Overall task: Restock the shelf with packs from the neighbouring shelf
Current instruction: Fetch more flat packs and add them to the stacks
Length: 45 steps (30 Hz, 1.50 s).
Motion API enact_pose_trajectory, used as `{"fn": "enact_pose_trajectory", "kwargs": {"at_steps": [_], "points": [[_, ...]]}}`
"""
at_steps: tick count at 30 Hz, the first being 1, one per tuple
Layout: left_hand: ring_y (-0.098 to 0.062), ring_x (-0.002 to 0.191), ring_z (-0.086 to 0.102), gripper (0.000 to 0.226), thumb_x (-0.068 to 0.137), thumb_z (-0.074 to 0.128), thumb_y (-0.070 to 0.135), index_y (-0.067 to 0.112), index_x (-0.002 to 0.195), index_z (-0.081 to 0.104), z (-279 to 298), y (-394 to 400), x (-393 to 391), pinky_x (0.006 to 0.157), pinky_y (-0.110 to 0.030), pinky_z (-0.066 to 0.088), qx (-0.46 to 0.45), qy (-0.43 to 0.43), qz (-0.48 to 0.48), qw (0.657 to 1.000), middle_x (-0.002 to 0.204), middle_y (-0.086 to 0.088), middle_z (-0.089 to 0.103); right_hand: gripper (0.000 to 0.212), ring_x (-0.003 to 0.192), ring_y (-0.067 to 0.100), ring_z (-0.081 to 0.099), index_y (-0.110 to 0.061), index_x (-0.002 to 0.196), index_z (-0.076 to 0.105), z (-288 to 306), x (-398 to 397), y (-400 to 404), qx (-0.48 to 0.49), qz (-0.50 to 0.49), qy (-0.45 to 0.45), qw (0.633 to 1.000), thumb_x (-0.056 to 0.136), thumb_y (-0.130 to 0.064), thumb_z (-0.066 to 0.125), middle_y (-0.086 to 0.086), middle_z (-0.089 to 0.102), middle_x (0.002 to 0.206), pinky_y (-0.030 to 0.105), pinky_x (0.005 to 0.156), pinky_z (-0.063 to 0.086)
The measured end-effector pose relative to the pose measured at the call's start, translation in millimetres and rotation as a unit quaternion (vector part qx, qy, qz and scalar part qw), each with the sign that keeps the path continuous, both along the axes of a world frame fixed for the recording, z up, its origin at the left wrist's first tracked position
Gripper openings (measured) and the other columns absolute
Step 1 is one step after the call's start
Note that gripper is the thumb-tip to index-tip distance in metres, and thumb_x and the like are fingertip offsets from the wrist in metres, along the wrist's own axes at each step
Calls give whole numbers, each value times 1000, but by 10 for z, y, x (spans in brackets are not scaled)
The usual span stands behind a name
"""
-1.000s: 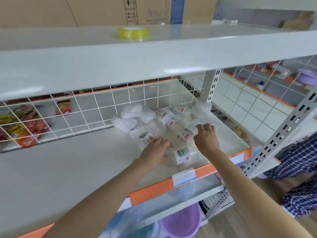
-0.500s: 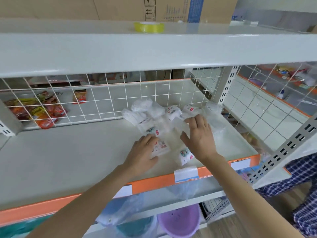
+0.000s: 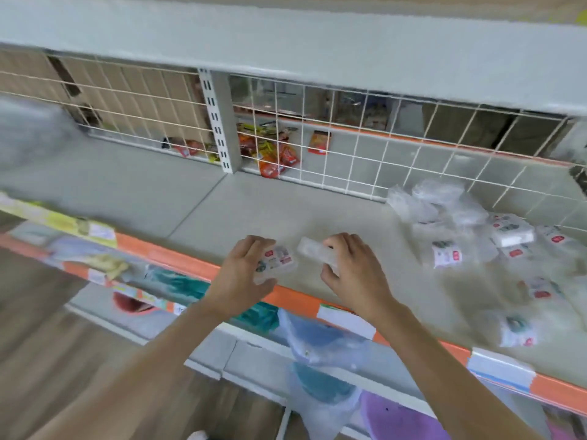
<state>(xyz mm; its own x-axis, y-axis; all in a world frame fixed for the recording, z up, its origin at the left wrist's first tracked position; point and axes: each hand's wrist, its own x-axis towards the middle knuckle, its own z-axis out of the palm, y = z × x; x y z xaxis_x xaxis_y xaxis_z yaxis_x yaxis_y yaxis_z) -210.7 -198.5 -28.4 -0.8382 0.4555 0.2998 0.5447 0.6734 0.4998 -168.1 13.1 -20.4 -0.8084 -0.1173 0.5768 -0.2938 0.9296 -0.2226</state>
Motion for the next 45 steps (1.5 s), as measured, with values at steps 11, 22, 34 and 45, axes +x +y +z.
{"fn": "enact_pose_trajectory", "kwargs": {"at_steps": [11,22,34,45], "points": [[-25,100,48,57,66,74,10,7,118,52,102,-2296,-225,81,-30,42,-1,16,112,994,110,-6,54,31,73,29,53,-12,85,46,10,-583,-2240,-7,106,0,994,61,-7,64,5,54,78,36,61,41],[-23,107,49,59,66,75,11,11,120,53,28,-4063,-383,81,-23,38,25,-19,192,981,116,-4,54,46,75,27,53,-15,88,44,-114,-1071,-4055,-7,155,5,988,53,-4,71,4,56,79,32,66,33],[-20,111,47,56,72,72,15,14,123,49,4,-4788,-1584,84,-24,40,17,-38,187,981,121,-1,51,26,77,28,54,-10,86,52,-237,-2340,-4801,-40,131,4,991,62,-10,61,5,57,81,35,68,39],[-24,111,48,50,76,72,18,10,121,51,-27,-5252,-3202,79,-17,29,-36,-61,116,991,122,-5,53,53,75,29,57,-17,85,43,-359,-3399,-5179,56,-16,-35,998,46,-13,79,7,56,79,37,58,47]]}}
